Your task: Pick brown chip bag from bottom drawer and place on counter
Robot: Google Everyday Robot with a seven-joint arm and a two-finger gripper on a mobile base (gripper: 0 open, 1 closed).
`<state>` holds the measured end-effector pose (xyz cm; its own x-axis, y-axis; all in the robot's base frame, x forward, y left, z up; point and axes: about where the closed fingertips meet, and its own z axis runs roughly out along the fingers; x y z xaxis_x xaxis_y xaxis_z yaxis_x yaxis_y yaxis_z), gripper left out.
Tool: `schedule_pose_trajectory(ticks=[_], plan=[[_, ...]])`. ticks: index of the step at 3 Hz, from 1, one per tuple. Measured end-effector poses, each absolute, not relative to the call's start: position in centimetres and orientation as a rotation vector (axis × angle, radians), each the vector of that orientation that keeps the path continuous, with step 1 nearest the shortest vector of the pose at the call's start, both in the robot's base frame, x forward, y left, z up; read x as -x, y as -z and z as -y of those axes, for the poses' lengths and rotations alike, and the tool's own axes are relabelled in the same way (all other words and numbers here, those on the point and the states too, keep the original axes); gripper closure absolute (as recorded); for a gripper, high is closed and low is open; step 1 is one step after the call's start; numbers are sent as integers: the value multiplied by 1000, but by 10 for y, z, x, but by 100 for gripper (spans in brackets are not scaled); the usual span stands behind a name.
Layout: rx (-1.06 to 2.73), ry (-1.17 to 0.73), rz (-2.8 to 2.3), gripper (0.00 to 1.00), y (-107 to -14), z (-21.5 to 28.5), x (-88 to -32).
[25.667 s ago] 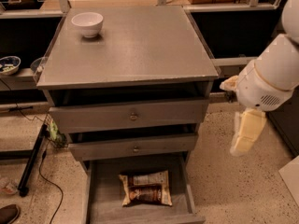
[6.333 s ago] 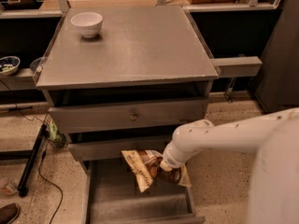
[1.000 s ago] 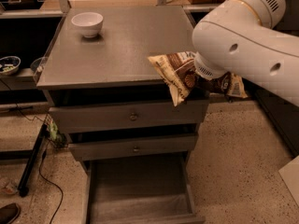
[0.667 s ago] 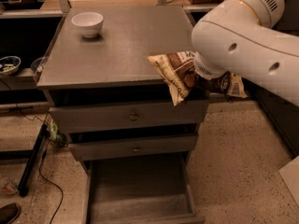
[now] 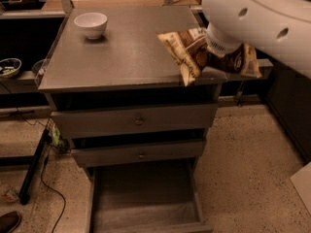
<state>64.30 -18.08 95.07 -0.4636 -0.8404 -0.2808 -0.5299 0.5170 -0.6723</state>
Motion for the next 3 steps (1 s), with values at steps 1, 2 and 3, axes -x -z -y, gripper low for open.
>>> schedule_pose_trajectory(ticks=[1, 2, 3], plan=[[1125, 662, -2148, 100, -959, 176, -663], [1170, 617, -2128, 100, -956, 154, -693], [1176, 601, -2134, 100, -955, 153, -702]])
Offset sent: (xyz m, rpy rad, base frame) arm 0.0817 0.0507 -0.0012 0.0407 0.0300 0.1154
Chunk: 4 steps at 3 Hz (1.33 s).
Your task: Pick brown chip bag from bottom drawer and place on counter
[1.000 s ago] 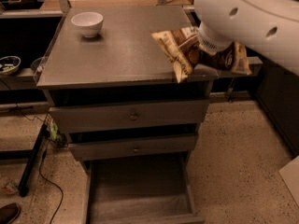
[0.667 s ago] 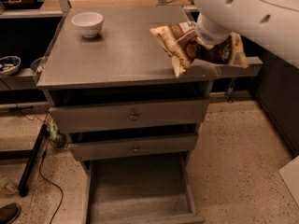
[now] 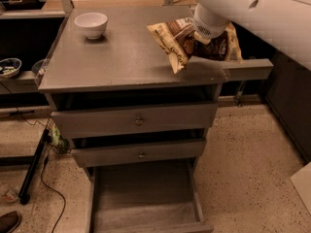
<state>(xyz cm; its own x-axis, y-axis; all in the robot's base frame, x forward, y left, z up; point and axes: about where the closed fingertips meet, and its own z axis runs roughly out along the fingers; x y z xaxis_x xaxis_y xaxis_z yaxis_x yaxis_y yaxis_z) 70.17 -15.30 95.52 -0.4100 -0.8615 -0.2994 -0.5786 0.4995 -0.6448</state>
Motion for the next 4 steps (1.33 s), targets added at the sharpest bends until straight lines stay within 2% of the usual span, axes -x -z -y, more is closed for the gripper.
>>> schedule_pose_trajectory(ticks=[4], plan=[[1373, 436, -2125, 100, -901, 92, -750]])
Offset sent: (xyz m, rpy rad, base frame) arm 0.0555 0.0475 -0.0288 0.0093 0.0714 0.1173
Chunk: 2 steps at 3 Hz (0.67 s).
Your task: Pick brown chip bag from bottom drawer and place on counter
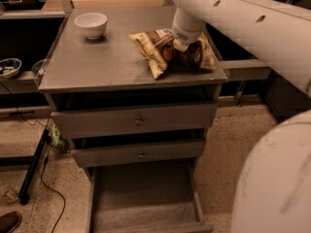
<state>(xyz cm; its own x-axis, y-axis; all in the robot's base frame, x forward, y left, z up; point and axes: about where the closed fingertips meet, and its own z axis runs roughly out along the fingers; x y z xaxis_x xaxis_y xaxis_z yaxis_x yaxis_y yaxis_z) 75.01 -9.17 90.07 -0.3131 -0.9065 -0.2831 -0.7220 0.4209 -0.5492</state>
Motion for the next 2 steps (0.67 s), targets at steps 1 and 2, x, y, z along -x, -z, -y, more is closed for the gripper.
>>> schedule_pose_trajectory(ticks=[1, 2], plan=[[1404, 392, -2135, 100, -885, 83, -749], [1419, 375, -2138, 100, -881, 79, -748]])
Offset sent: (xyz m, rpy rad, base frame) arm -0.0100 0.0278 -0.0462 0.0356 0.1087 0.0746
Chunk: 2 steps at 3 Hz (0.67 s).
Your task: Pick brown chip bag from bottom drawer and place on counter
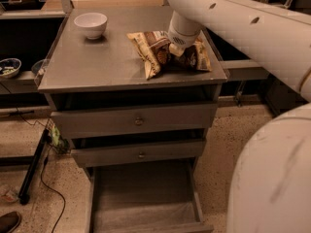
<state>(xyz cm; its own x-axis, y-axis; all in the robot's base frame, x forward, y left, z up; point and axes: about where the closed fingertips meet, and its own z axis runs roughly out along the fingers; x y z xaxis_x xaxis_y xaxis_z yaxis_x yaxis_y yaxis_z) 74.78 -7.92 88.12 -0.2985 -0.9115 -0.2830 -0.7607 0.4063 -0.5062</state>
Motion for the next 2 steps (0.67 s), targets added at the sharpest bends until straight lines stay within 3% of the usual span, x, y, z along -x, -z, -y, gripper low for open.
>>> schedule_pose_trajectory(ticks=[2], plan=[[1419, 375, -2138, 50, -881, 79, -748]])
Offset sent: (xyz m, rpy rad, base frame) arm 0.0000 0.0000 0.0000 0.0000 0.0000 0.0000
